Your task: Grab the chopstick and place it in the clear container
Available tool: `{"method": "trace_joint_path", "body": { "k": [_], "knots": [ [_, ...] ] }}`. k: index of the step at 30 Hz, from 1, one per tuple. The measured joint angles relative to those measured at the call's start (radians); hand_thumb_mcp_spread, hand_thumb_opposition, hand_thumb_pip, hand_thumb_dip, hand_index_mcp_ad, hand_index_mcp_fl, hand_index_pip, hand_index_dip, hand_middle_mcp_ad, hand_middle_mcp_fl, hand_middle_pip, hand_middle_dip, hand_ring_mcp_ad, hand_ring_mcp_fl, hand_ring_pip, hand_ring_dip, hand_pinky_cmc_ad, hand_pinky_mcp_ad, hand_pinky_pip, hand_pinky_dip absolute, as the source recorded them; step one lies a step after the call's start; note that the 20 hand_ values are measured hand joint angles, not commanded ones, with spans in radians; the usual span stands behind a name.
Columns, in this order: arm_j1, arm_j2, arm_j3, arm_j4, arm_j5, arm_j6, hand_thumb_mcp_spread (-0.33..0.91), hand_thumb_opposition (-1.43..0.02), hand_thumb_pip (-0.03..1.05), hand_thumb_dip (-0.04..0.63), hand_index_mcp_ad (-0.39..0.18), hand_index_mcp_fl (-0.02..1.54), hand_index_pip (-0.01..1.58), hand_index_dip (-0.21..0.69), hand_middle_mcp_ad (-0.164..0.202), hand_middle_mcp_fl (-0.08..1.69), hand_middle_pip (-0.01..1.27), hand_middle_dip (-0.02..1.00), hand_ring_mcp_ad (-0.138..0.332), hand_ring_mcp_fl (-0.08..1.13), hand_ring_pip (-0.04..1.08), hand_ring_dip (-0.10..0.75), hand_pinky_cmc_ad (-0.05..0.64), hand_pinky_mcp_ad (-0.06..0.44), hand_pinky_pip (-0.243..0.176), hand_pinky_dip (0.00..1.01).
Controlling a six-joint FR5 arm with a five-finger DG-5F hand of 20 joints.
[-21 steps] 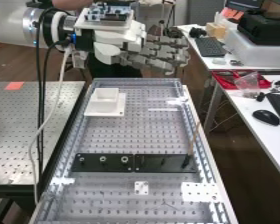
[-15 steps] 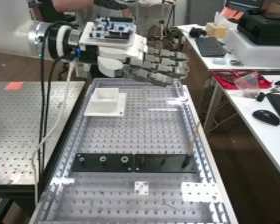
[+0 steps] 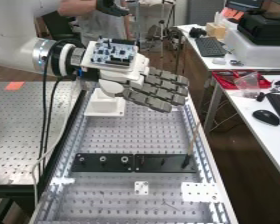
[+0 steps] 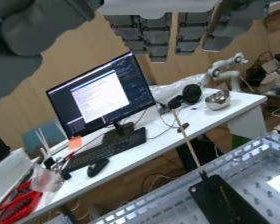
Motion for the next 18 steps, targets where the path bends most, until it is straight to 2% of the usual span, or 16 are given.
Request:
{"method": "trace_joint_path", "body": {
  "k": [2, 4, 7, 9, 11, 12, 13, 15, 18],
  "knots": [
    [-0.004, -0.009, -0.005, 0.02, 0.012, 0.025, 0.11, -0.63, 0.25, 0.003, 0.129, 0.02, 0.05, -0.012, 0.14, 0.01, 0.1, 0.03, 0.164, -0.02, 0.04, -0.016, 0.098, 0.166, -0.105, 0.1],
    [-0.006, -0.018, -0.011, 0.044, 0.019, 0.053, 0.11, -0.63, 0.25, 0.007, 0.138, 0.02, 0.05, -0.012, 0.147, 0.01, 0.1, 0.03, 0.161, -0.02, 0.04, -0.016, 0.098, 0.166, -0.105, 0.11],
    [-0.006, -0.027, -0.025, 0.091, 0.04, 0.08, 0.11, -0.65, 0.29, 0.003, 0.14, 0.02, 0.05, -0.012, 0.15, 0.01, 0.11, 0.03, 0.176, -0.01, 0.05, -0.016, 0.129, 0.164, -0.124, 0.12],
    [-0.005, -0.032, -0.043, 0.15, 0.07, 0.094, 0.16, -0.66, 0.34, 0.003, 0.141, 0.02, 0.05, -0.009, 0.152, 0.01, 0.12, 0.04, 0.178, -0.01, 0.04, -0.016, 0.134, 0.166, -0.124, 0.14],
    [-0.003, -0.036, -0.059, 0.201, 0.096, 0.107, 0.21, -0.68, 0.43, 0.007, 0.138, 0.02, 0.06, 0.014, 0.152, 0.02, 0.12, 0.04, 0.178, -0.01, 0.05, -0.016, 0.134, 0.166, -0.124, 0.16],
    [-0.001, -0.039, -0.071, 0.236, 0.118, 0.118, 0.2, -0.68, 0.47, 0.009, 0.136, 0.02, 0.07, 0.033, 0.152, 0.04, 0.13, 0.04, 0.178, -0.01, 0.05, -0.016, 0.134, 0.166, -0.124, 0.17],
    [-0.001, -0.039, -0.072, 0.24, 0.12, 0.12, 0.21, -0.68, 0.49, 0.031, 0.136, 0.02, 0.07, 0.056, 0.152, 0.05, 0.13, 0.06, 0.18, -0.01, 0.05, -0.016, 0.134, 0.166, -0.124, 0.18],
    [0.002, -0.045, -0.094, 0.299, 0.161, 0.15, 0.23, -0.7, 0.53, 0.066, 0.133, 0.03, 0.07, 0.138, 0.148, 0.12, 0.13, 0.13, 0.176, -0.01, 0.05, -0.016, 0.134, 0.166, -0.124, 0.21],
    [0.007, -0.057, -0.115, 0.366, 0.208, 0.2, 0.25, -0.71, 0.65, 0.12, 0.113, 0.14, 0.07, 0.204, 0.152, 0.23, 0.13, 0.21, 0.176, -0.02, 0.06, -0.012, 0.134, 0.166, -0.124, 0.24]
  ]
}}
